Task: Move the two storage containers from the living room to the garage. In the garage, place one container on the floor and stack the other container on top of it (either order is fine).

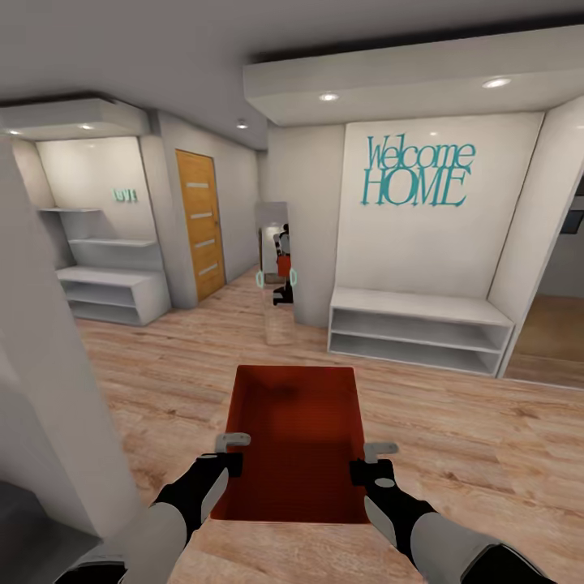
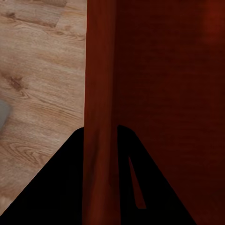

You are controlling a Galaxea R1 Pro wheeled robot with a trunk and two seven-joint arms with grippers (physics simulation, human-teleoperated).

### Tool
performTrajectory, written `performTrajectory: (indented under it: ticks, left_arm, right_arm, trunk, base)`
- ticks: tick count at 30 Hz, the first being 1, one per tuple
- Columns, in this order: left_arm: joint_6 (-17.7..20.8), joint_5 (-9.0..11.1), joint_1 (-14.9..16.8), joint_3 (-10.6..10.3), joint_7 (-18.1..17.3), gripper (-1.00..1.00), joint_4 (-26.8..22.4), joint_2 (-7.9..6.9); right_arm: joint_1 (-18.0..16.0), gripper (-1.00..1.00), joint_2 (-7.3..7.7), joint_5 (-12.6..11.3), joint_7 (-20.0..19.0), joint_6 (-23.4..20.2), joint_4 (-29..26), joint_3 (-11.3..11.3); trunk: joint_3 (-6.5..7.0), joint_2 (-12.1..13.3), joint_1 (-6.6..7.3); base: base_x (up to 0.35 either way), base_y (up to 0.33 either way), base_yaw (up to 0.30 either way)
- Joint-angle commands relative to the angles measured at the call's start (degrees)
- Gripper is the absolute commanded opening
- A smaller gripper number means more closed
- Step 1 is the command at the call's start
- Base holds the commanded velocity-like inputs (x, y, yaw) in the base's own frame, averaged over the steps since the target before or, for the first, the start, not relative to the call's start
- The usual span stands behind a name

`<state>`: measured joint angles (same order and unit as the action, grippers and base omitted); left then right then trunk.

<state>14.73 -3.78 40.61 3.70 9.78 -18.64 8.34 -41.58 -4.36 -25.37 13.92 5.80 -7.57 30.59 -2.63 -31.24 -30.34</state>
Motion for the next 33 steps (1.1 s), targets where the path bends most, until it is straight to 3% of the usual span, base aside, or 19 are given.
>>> performTrajectory:
  ticks: [1, 33]
  left_arm:
    - [0.4, -0.3, 0.0, 1.0, 0.2, -1.0, 0.1, 0.27]
    - [0.4, -0.4, 0.0, 1.0, 0.2, -1.0, 0.1, 0.27]
  right_arm:
    - [-0.1, -1.0, -0.04, 0.2, 4.4, 1.1, -0.8, -0.3]
    - [-0.1, -1.0, -0.04, 0.2, 4.4, 1.1, -0.8, -0.3]
  trunk:
    - [-0.12, -0.1, -0.06]
    - [-0.12, -0.1, -0.06]
  base:
    - [0.323, 0.0, 0.0]
    - [0.323, 0.0, 0.0]
